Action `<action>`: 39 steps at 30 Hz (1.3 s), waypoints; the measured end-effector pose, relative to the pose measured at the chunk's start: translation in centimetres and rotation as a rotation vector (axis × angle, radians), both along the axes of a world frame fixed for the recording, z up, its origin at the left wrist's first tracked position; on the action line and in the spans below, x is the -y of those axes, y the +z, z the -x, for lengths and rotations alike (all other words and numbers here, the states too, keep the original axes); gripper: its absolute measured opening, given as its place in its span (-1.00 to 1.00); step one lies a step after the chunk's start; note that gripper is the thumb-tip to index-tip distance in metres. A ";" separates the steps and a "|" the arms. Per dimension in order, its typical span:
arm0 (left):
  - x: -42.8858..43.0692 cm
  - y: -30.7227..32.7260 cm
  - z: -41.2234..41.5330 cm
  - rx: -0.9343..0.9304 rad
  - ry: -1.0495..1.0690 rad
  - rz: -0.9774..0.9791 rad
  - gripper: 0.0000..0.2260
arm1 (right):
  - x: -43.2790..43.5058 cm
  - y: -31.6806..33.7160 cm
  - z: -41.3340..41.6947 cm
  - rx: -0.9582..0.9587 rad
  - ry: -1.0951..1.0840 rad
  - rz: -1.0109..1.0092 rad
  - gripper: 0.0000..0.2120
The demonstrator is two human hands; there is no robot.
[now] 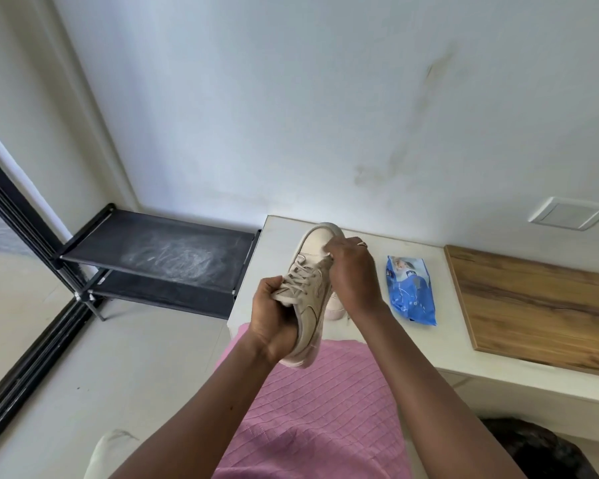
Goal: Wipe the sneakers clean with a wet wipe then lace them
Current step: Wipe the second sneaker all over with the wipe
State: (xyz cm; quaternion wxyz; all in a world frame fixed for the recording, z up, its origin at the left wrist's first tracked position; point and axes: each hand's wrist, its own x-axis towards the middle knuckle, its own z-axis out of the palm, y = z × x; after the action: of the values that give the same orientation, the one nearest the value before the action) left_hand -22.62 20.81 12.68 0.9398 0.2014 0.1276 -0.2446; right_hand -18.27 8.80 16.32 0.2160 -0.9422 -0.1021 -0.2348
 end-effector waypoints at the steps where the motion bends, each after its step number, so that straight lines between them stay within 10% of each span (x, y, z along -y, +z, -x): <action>1: 0.1 -0.2 0.0 -0.024 0.003 -0.006 -0.51 | -0.3 -0.3 0.0 0.000 0.014 0.036 -0.75; 11: -0.6 -0.5 0.0 -0.011 0.033 -0.143 -0.59 | -0.3 0.3 -0.5 -0.111 0.168 0.294 -0.83; 17: -0.8 1.2 0.1 0.207 0.001 -0.185 -0.71 | -0.5 1.1 -2.3 0.056 0.026 0.067 -0.75; 20: -0.6 1.5 -0.2 0.372 0.025 -0.300 -0.31 | -1.7 2.3 -2.4 0.115 0.012 -0.289 -0.84; 23: -0.4 1.7 -0.6 0.417 0.034 -0.466 -0.05 | -3.3 2.7 -1.3 0.090 0.173 -0.205 -0.77; 35: -0.4 1.9 -0.1 0.578 0.004 -0.707 -0.17 | -1.9 2.6 1.6 0.169 0.558 0.038 -0.75; 39: -0.9 2.8 -0.5 0.597 -0.039 -0.793 -0.01 | 1.1 2.8 -0.4 0.242 0.304 -0.035 -0.60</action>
State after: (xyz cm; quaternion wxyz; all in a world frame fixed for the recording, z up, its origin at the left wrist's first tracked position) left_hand -22.07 21.68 15.48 0.7817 0.6070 -0.0678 -0.1264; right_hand -17.88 7.70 19.13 0.2516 -0.8770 -0.2642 -0.3127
